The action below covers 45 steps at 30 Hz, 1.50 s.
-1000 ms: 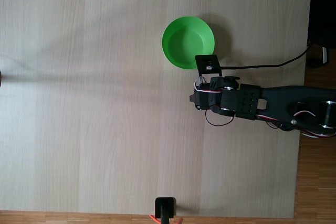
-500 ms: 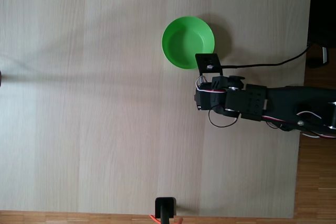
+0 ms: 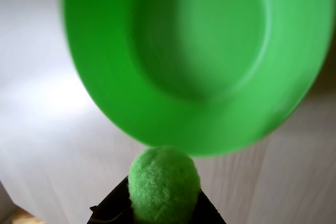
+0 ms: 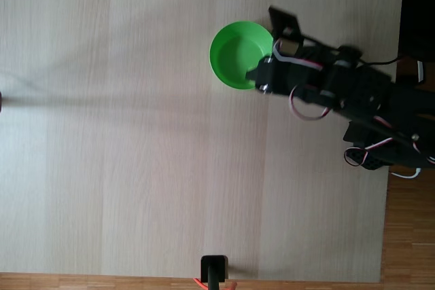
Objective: Grasp a green pompom and put it in the green bowl.
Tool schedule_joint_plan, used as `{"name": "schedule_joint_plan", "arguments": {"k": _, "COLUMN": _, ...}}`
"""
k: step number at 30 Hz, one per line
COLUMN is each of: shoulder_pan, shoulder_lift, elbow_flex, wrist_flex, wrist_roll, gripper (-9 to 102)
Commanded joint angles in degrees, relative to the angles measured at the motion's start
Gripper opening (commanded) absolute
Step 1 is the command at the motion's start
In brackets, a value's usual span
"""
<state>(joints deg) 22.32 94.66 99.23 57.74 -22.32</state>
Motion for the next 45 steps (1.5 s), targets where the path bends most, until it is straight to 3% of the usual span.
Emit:
{"name": "schedule_joint_plan", "arguments": {"k": 1, "shoulder_pan": 3.7, "shoulder_lift": 2.3, "elbow_flex": -4.8, "wrist_flex": 1.6, "wrist_roll": -3.6, "gripper": -1}}
{"name": "schedule_joint_plan", "arguments": {"k": 9, "shoulder_pan": 9.1, "shoulder_lift": -0.8, "elbow_flex": -6.6, "wrist_flex": 2.7, "wrist_roll": -6.4, "gripper": 2}}
{"name": "schedule_joint_plan", "arguments": {"k": 19, "shoulder_pan": 7.2, "shoulder_lift": -0.8, "elbow_flex": -6.0, "wrist_flex": 3.5, "wrist_roll": -8.5, "gripper": 29}}
{"name": "schedule_joint_plan", "arguments": {"k": 24, "shoulder_pan": 7.1, "shoulder_lift": 0.4, "elbow_flex": -5.8, "wrist_flex": 3.5, "wrist_roll": -8.8, "gripper": 35}}
{"name": "schedule_joint_plan", "arguments": {"k": 34, "shoulder_pan": -5.4, "shoulder_lift": 20.4, "elbow_flex": 7.6, "wrist_flex": 3.6, "wrist_roll": -7.8, "gripper": 28}}
{"name": "schedule_joint_plan", "arguments": {"k": 45, "shoulder_pan": -16.6, "shoulder_lift": 51.9, "elbow_flex": 34.6, "wrist_flex": 2.7, "wrist_roll": -6.2, "gripper": 8}}
